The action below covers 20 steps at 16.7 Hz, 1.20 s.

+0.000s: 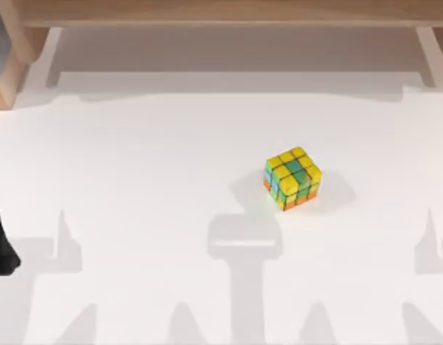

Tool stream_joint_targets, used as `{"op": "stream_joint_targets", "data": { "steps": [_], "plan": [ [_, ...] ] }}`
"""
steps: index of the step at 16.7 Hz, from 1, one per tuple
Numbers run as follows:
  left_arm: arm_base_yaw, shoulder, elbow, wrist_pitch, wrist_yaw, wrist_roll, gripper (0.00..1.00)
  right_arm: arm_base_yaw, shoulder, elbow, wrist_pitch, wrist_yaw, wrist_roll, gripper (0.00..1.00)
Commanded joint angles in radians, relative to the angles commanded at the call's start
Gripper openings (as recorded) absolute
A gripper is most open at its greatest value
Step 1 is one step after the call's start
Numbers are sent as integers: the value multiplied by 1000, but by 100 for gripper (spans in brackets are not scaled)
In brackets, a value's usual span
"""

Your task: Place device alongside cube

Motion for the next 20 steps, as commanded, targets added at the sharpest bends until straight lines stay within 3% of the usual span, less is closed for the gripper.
{"op": "stream_joint_targets", "data": {
  "steps": [4, 8, 20],
  "plan": [
    [14, 33, 25, -21, -1, 32, 100, 0, 0, 0, 0, 0, 0, 100],
    [85, 224, 155, -131, -2, 202, 100, 0, 0, 0, 0, 0, 0, 100],
    [406, 1343, 725, -667, 2, 977, 100, 0, 0, 0, 0, 0, 0, 100]
  ]
}}
